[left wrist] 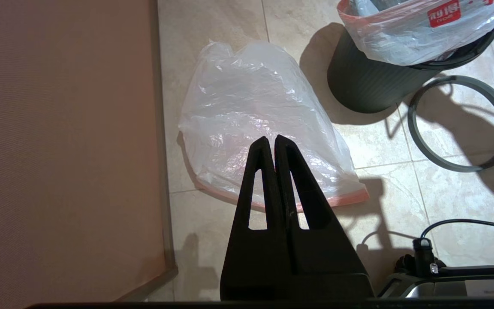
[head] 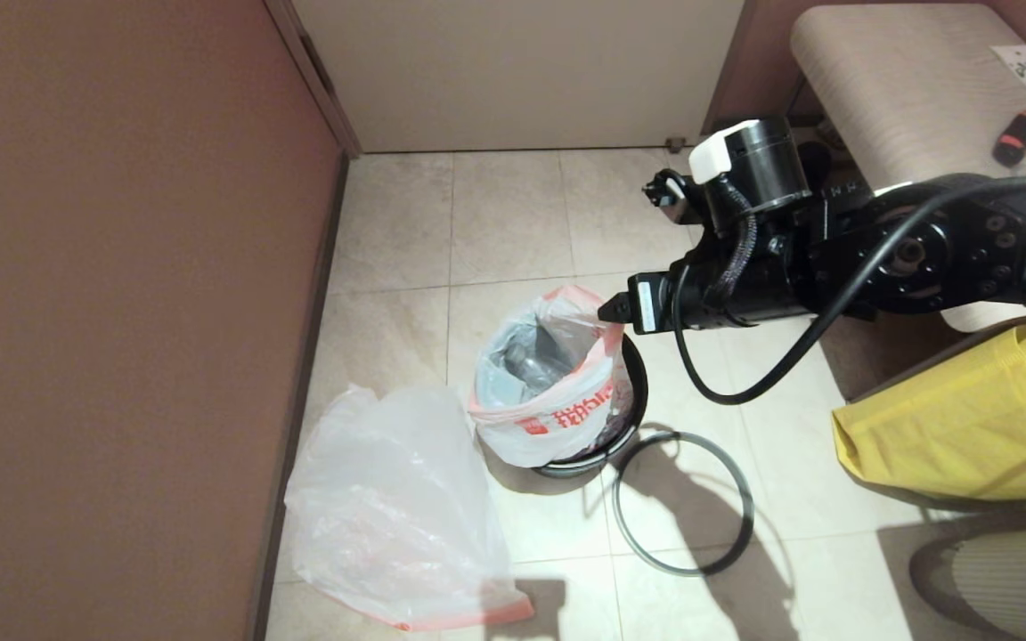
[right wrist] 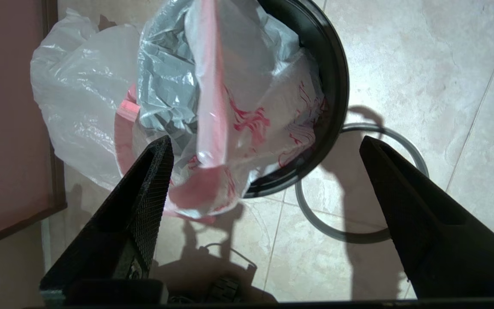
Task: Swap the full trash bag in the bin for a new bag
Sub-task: Place the trash bag on the floor
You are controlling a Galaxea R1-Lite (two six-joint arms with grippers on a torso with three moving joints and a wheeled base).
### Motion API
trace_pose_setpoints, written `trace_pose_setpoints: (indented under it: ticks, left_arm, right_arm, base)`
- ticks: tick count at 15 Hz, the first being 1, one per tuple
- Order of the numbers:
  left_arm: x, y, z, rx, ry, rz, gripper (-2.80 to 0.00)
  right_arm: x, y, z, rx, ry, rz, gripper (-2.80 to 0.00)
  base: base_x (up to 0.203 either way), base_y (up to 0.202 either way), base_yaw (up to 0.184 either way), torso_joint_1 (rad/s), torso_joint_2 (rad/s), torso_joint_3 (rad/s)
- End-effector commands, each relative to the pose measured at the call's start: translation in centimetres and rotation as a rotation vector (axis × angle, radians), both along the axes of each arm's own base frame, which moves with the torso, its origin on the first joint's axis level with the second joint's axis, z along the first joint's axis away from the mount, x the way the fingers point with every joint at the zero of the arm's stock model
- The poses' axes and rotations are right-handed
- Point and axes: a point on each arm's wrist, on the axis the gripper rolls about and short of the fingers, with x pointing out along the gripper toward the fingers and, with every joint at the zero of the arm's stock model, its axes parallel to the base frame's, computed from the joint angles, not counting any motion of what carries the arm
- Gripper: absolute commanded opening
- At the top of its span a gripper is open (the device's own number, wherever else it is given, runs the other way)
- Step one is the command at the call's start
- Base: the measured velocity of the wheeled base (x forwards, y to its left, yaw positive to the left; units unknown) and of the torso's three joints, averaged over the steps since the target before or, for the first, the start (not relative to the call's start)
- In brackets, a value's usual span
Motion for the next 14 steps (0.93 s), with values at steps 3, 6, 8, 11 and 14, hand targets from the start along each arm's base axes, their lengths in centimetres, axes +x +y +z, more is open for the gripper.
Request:
trace_pose_setpoints:
  ticks: [3,6,8,11,14]
  left_arm:
    - [0.0,0.0,0.0,0.0,0.002,0.0,-2.8]
    - [0.0,0.0,0.0,0.0,0.002,0.0,-2.8]
    - [0.0,0.0,0.0,-0.002,0.002,0.0,-2.8]
    - [0.0,0.0,0.0,0.0,0.002,0.0,-2.8]
    - [0.0,0.0,0.0,0.0,0.002,0.0,-2.8]
  right_arm:
    - [2.6,2.2,-2.5,-0.063,-0.001,-0.041,0.0]
    - [4.1,3.0,-4.3,-0.188,-0.031,-0.085,0.0]
    - [4.4,3.1,-5.1,-0.243,-0.031,-0.11,0.0]
    - [4.7,3.1,-6.4,-0.309,0.009,-0.116,0.0]
    - [4.7,2.6,-6.6,-0.319,0.04,-0.121,-2.8]
  base:
    - [0.0,0.0,0.0,0.0,0.0,0.0]
    - [0.0,0.0,0.0,0.0,0.0,0.0]
    - [0.0,0.0,0.0,0.0,0.0,0.0]
    - [0.0,0.0,0.0,0.0,0.0,0.0]
    - [0.0,0.0,0.0,0.0,0.0,0.0]
